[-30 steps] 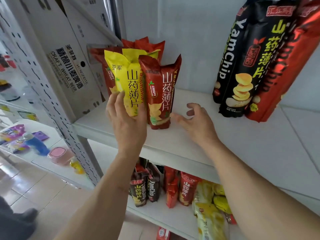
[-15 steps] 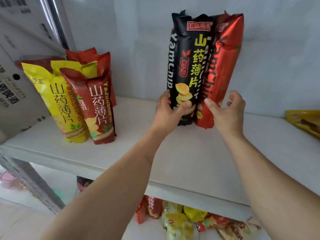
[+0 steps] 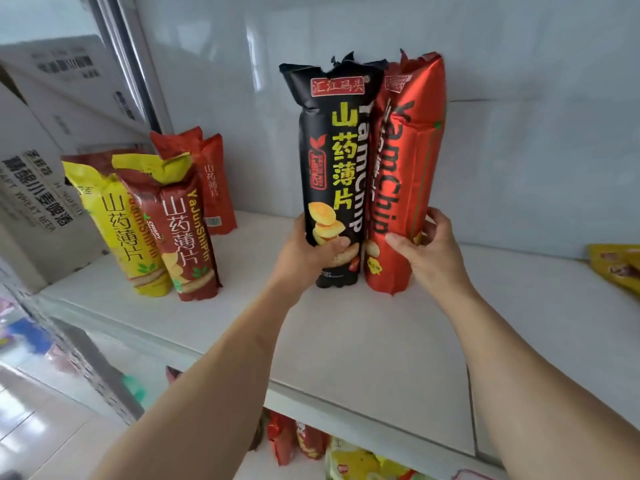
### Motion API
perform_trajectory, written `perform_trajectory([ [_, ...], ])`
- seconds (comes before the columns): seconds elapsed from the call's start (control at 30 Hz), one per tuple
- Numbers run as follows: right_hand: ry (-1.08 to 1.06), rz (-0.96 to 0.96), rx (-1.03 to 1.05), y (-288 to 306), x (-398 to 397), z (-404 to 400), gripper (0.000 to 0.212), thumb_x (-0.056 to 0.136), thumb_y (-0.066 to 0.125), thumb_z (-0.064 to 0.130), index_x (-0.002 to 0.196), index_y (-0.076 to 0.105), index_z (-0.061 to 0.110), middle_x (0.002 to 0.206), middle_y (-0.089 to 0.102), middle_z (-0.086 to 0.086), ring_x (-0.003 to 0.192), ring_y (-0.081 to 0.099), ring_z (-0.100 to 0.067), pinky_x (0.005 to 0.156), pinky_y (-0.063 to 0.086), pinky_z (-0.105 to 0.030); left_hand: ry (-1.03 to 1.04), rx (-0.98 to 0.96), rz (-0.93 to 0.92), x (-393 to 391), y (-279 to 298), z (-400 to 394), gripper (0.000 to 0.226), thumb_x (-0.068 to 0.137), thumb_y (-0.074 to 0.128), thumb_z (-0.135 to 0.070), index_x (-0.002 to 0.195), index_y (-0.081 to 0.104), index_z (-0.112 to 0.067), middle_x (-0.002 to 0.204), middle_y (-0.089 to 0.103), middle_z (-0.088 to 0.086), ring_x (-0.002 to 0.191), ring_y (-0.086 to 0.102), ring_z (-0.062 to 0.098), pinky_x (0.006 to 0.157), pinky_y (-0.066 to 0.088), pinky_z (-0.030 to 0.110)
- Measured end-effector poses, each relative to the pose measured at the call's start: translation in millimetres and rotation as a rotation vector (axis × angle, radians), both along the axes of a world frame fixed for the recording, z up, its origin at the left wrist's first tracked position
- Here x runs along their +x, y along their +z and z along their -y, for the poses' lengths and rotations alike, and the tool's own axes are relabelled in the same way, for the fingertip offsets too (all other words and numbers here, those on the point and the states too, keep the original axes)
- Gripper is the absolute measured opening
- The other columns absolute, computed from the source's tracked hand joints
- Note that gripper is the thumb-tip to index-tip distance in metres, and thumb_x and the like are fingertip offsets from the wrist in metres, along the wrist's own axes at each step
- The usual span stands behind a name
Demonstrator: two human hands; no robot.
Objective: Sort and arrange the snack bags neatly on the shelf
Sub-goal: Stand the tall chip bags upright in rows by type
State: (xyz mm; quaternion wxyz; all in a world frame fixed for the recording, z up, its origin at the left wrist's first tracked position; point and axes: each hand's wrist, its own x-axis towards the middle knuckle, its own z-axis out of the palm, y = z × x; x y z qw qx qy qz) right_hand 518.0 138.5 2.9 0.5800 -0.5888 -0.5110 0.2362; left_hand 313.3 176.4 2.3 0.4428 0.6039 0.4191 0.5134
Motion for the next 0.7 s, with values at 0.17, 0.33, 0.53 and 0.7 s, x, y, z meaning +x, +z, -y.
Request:
perform_trajectory([
  [0.17, 0.112, -0.144, 0.037, -3.9, -17.6, 20.9, 0.062, 0.079, 0.08, 0.016, 0.129, 0.045, 0.02, 0.114, 0.068, 0.007, 0.099, 0.065, 0.001, 0.093, 0.05, -0.028, 0.168, 0.033, -0.007, -56.3, -7.3, 37.4, 0.049, 0.079, 0.084, -0.024, 0.119, 0.057, -0.034, 0.111, 0.072, -0.015, 0.103, 0.068, 0.004, 0.093, 0.056, 0.032],
  [0.33, 0.182, -0.17, 0.039, -5.8, -41.6, 34.5, 0.055, 0.07, 0.083, 0.026, 0.116, 0.052, 0.033, 0.115, 0.069, 0.006, 0.105, 0.066, -0.006, 0.097, 0.05, -0.036, 0.24, 0.057, -0.048, -91.1, -6.7, 56.7, 0.051, 0.08, 0.083, -0.029, 0.121, 0.054, -0.036, 0.113, 0.069, -0.016, 0.105, 0.066, 0.005, 0.09, 0.055, 0.031],
  [0.53, 0.209, -0.202, 0.074, -5.5, -72.8, 46.7, 0.049, 0.067, 0.078, 0.033, 0.109, 0.055, 0.042, 0.112, 0.07, 0.013, 0.104, 0.066, -0.005, 0.092, 0.05, -0.034, 0.236, 0.044, -0.037, -91.2, -0.1, 63.8, 0.06, 0.083, 0.08, -0.029, 0.132, 0.047, -0.034, 0.115, 0.064, -0.019, 0.102, 0.06, -0.003, 0.082, 0.05, 0.023],
  [0.7, 0.189, -0.205, 0.053, -10.5, -80.7, 45.1, 0.048, 0.081, 0.078, 0.025, 0.12, 0.055, 0.04, 0.114, 0.067, 0.016, 0.103, 0.064, -0.001, 0.095, 0.05, -0.033, 0.396, 0.132, -0.071, -72.6, -11.5, 70.5, 0.08, 0.081, 0.08, -0.026, 0.148, 0.035, -0.024, 0.143, 0.047, -0.003, 0.131, 0.046, 0.018, 0.108, 0.043, 0.04],
])
